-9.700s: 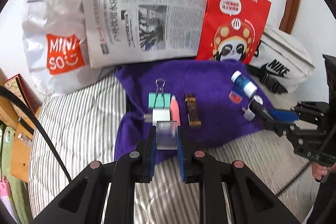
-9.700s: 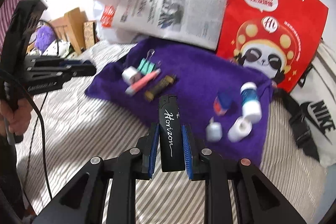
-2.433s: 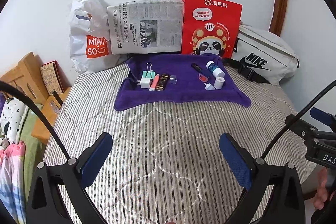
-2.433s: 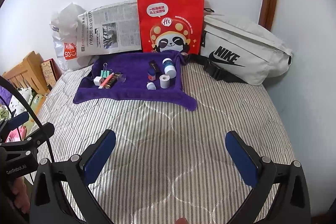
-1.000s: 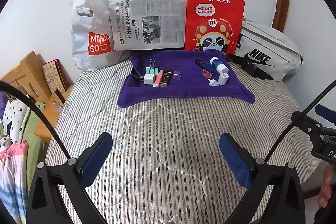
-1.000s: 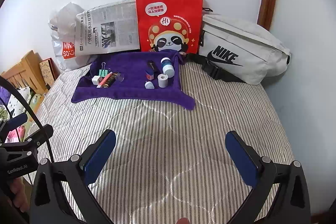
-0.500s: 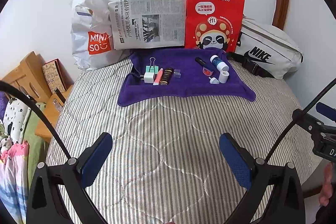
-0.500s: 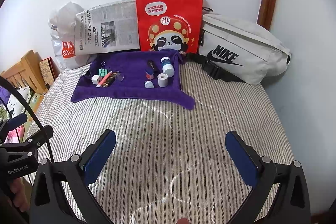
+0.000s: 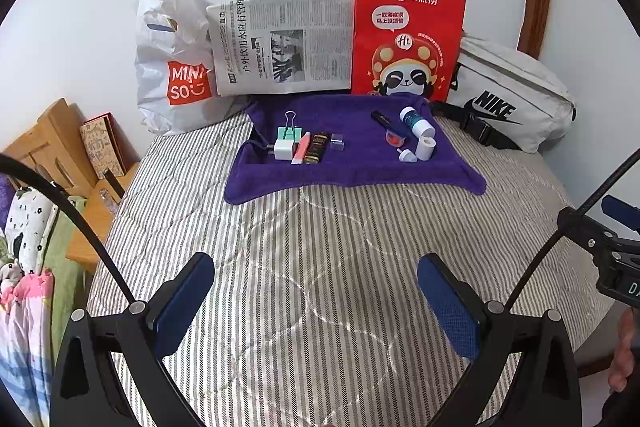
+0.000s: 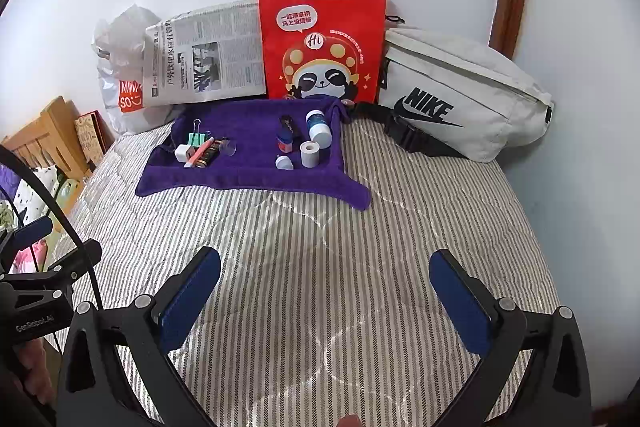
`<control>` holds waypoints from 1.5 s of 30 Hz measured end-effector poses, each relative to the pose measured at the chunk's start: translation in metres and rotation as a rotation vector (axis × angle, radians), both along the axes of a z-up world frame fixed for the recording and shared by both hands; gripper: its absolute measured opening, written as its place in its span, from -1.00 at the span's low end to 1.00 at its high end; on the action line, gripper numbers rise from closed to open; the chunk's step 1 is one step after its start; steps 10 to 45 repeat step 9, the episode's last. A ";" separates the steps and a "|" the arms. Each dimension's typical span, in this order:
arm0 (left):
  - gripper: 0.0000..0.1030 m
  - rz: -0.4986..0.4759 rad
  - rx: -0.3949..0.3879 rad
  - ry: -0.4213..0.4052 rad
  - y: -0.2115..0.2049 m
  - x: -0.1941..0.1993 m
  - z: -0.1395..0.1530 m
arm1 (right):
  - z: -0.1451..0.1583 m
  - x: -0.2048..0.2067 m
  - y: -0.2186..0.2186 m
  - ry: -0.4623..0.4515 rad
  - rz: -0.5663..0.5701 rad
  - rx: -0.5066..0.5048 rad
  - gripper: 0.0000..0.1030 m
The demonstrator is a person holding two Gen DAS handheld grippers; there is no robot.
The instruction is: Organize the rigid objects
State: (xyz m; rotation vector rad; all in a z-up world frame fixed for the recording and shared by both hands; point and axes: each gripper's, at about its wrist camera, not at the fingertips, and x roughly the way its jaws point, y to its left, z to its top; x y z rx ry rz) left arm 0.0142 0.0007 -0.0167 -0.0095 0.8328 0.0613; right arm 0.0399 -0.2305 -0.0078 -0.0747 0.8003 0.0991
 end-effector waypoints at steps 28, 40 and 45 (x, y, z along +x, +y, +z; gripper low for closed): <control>0.99 0.007 -0.006 -0.016 0.003 -0.001 0.003 | 0.000 0.000 0.001 0.003 -0.004 -0.005 0.99; 0.99 0.007 -0.006 -0.016 0.003 -0.001 0.003 | 0.000 0.000 0.001 0.003 -0.004 -0.005 0.99; 0.99 0.007 -0.006 -0.016 0.003 -0.001 0.003 | 0.000 0.000 0.001 0.003 -0.004 -0.005 0.99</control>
